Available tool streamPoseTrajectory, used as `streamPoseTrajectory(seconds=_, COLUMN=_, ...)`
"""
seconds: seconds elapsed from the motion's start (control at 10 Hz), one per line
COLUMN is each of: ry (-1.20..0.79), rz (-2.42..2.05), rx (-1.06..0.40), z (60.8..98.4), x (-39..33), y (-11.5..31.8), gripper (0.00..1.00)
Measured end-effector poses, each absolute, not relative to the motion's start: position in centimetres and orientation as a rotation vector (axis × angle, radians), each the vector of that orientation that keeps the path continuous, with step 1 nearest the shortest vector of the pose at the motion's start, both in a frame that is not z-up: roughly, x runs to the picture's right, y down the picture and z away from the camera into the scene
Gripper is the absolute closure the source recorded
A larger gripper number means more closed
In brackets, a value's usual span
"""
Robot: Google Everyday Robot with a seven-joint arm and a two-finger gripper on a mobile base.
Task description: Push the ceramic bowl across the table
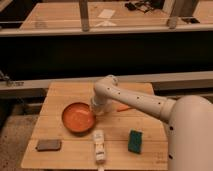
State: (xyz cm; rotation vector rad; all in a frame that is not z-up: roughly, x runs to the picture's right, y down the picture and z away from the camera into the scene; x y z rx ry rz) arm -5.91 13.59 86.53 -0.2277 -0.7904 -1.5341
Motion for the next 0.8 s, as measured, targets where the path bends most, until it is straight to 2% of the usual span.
streamPoseTrajectory(seconds=0.8, ry=-0.793, rz=-1.546, rx=-0.217, z=86.67, x=-5.47, y=12.94, gripper=0.98)
